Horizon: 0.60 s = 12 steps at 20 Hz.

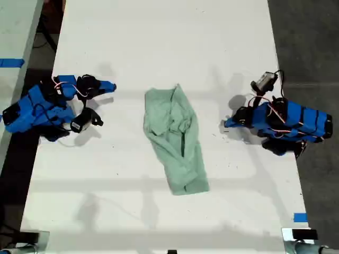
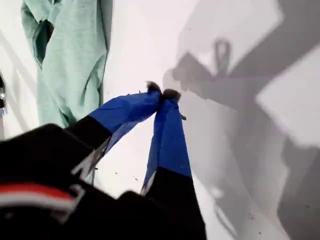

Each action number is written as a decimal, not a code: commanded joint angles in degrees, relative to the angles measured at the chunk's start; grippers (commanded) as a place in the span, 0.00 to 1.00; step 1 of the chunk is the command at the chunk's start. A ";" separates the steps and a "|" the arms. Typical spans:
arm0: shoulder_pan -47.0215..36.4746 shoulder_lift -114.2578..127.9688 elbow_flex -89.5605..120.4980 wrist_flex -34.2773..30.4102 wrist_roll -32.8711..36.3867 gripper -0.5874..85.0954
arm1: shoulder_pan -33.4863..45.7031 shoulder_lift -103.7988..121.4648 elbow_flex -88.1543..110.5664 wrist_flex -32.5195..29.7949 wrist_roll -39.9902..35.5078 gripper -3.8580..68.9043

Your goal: Fold t shirt

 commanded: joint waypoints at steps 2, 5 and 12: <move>-13.27 0.62 2.20 -7.73 -26.19 0.00 | -0.53 0.53 2.46 0.44 0.70 0.07; -5.89 0.62 2.20 -9.32 -19.86 0.00 | -0.79 0.53 2.46 0.44 0.88 0.07; 15.29 0.18 -5.54 -17.58 -23.73 0.53 | -2.11 -2.02 -3.16 2.55 1.41 0.07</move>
